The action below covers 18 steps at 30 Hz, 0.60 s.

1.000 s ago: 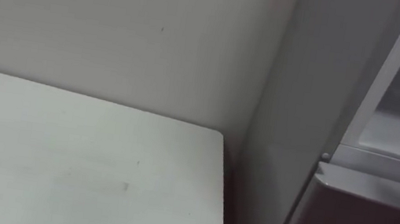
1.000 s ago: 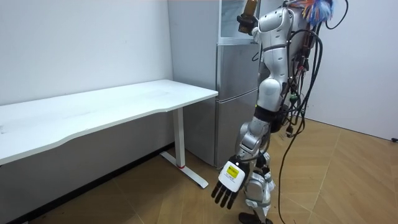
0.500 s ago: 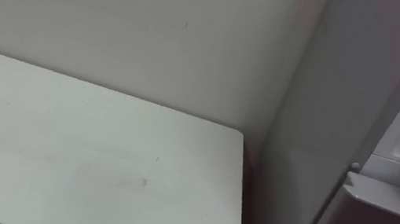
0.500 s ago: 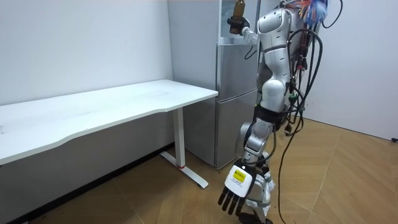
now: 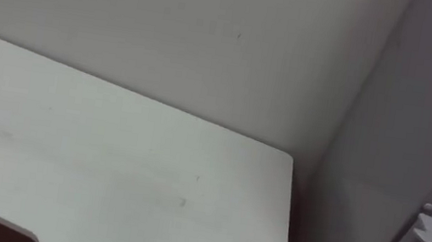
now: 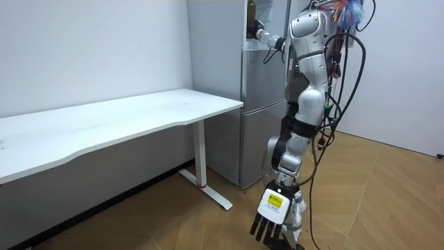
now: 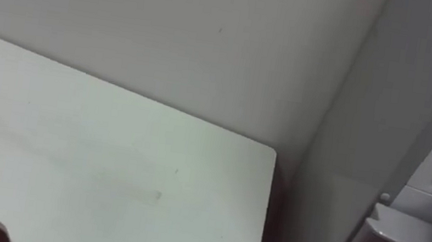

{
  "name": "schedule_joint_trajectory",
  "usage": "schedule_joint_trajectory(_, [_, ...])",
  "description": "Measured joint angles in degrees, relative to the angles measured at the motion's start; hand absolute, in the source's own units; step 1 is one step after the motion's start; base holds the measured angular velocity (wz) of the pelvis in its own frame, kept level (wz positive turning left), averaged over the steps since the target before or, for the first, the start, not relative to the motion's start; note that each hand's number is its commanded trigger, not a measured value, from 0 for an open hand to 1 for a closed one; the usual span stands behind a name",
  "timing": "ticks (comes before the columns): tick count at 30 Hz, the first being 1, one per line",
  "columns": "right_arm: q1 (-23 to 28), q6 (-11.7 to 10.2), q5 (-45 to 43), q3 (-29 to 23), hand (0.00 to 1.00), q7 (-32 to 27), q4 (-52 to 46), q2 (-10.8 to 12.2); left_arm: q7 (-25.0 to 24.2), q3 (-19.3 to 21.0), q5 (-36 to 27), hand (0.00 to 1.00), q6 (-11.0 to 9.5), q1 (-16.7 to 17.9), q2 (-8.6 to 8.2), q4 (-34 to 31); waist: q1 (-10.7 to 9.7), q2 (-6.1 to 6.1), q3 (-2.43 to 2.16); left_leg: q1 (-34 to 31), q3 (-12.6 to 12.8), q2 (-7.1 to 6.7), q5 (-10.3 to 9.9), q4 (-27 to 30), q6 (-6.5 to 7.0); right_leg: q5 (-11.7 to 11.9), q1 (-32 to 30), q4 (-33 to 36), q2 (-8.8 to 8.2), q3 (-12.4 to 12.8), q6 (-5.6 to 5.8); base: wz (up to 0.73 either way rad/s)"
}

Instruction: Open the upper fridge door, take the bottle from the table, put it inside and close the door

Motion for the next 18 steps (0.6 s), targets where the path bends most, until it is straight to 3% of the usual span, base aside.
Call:
schedule_joint_trajectory(5, [-1.04, 0.12, -0.82, 0.60, 1.00, 1.56, 5.01, -0.64, -0.91, 0.31, 0.06, 0.00, 0.85, 0.18, -0.01, -0.47, 1.54, -0.50, -0.01, -0.02, -0.14, 0.00, -0.02, 0.82, -0.11, -0.24, 0.54, -0.41, 0.14, -0.05, -0.09, 0.01])
schedule_joint_trajectory(7, [-1.36, 0.03, -0.78, 0.61, 1.00, 1.94, 6.72, -0.64, -1.14, 0.65, 0.06, 0.00, 1.58, 0.19, 0.00, -0.53, 1.46, -0.58, 0.19, 0.00, -0.80, -0.01, -0.09, 0.83, -0.19, -0.22, 1.20, -0.73, 0.31, -0.64, -0.10, 0.16])
schedule_joint_trajectory(11, [-1.55, -0.68, -0.38, 0.56, 1.00, 3.22, 10.87, -1.18, -1.10, 1.78, 0.09, 0.00, 2.70, 0.63, -0.05, -0.54, 2.59, -0.88, -0.05, 0.07, -1.57, 0.01, -0.05, 1.06, -0.38, 0.25, 2.53, -2.56, 0.53, -1.56, -0.28, 0.12])
schedule_joint_trajectory(12, [-1.58, -1.00, -0.18, 0.58, 0.67, 3.86, 11.59, -1.63, -1.05, 1.75, 0.06, 0.00, 2.81, 0.89, -0.05, -0.58, 2.67, -0.68, 0.00, -0.11, -1.94, 0.00, -0.05, 1.35, -0.38, 0.38, 2.74, -2.68, 0.50, -2.14, -0.26, 0.12])
schedule_joint_trajectory(13, [-1.59, -1.17, -0.13, 0.58, 0.56, 4.16, 11.91, -1.84, -1.01, 1.75, 0.06, 0.00, 2.90, 1.00, -0.05, -0.58, 2.67, -0.55, 0.02, -0.13, -2.14, 0.00, -0.06, 1.42, -0.38, 0.46, 2.91, -2.80, 0.45, -2.47, -0.25, 0.19])
schedule_joint_trajectory(14, [-1.60, -1.25, -0.12, 0.57, 0.29, 4.26, 12.36, -2.13, -0.90, 1.76, 0.02, 0.00, 3.32, 1.15, -0.04, -0.62, 2.67, -0.28, -0.05, -0.14, -2.68, -0.01, -0.06, 1.52, -0.36, 0.69, 3.36, -3.32, 0.31, -3.11, -0.25, 0.15])
schedule_joint_trajectory(15, [-1.65, -1.26, -0.08, 0.57, 0.08, 4.27, 12.46, -2.27, -0.83, 1.76, 0.01, 0.00, 3.57, 1.16, -0.04, -0.68, 2.75, -0.16, -0.05, -0.15, -2.80, -0.01, -0.06, 1.53, -0.37, 0.72, 3.39, -3.34, 0.31, -3.16, -0.25, 0.12])
schedule_joint_trajectory(16, [-2.06, -1.31, -0.09, 0.60, 0.00, 4.62, 12.80, -2.37, -0.73, 1.75, 0.02, 0.00, 3.82, 1.19, -0.04, -0.70, 2.83, 0.00, 0.01, -0.21, -2.88, -0.01, -0.06, 1.53, -0.37, 0.73, 3.40, -3.35, 0.29, -3.31, -0.26, 0.05])
schedule_joint_trajectory(18, [-2.87, -1.49, -0.09, 0.79, 0.00, 4.88, 13.69, -2.39, -0.65, 1.75, 0.02, 0.00, 3.97, 1.22, -0.04, -0.70, 2.82, 0.17, 0.01, -0.25, -3.00, -0.01, 0.03, 1.51, -0.47, 0.74, 3.40, -3.40, 0.26, -3.68, -0.28, 0.02])
